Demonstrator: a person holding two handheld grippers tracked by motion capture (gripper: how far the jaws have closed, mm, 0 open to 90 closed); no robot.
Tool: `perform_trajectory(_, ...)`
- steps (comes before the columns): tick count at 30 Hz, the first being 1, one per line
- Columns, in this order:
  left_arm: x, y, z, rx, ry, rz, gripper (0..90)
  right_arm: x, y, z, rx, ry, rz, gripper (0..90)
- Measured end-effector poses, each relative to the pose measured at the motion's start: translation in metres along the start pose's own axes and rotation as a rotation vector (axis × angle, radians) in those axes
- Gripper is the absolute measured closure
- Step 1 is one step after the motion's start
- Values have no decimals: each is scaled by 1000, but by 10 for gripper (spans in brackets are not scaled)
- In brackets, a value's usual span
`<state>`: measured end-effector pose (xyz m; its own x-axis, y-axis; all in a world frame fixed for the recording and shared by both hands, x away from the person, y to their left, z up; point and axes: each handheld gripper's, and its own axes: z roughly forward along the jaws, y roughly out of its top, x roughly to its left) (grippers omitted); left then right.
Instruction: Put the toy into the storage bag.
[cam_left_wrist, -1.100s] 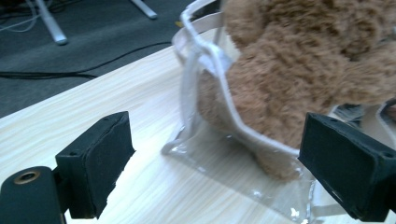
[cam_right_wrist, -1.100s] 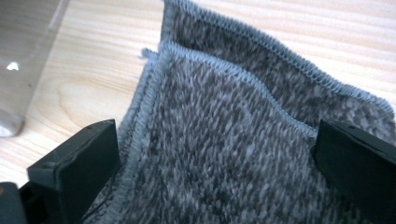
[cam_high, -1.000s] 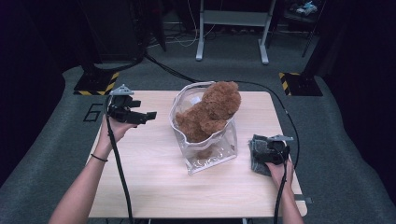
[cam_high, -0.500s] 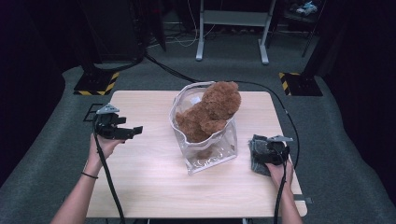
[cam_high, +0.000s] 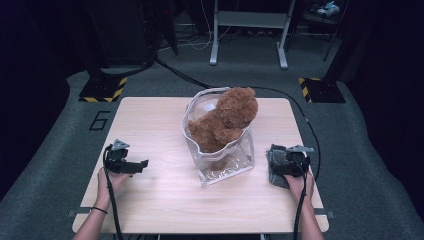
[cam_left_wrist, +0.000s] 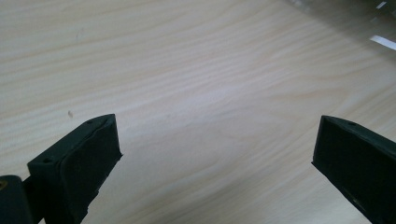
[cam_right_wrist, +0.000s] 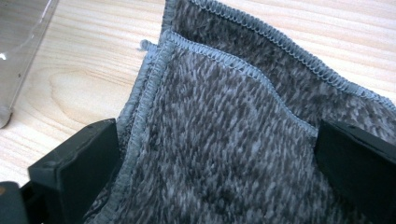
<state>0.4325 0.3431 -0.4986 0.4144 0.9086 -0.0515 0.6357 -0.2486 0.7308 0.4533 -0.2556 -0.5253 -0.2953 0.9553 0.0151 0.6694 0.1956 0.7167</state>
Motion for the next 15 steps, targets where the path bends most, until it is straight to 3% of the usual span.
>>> perform_trajectory(7, 0, -25, 18, 4, 28, -17, 0, -1, 0, 0, -3, 3, -17, 2)
perform_trajectory(9, -2, -27, 18, -9, 49, -13, 0, -1, 0, 0, -4, 2, -18, 3)
perform_trajectory(15, -4, -26, 21, 17, 65, 14, 0, -1, 0, 0, -7, 1, -9, 4)
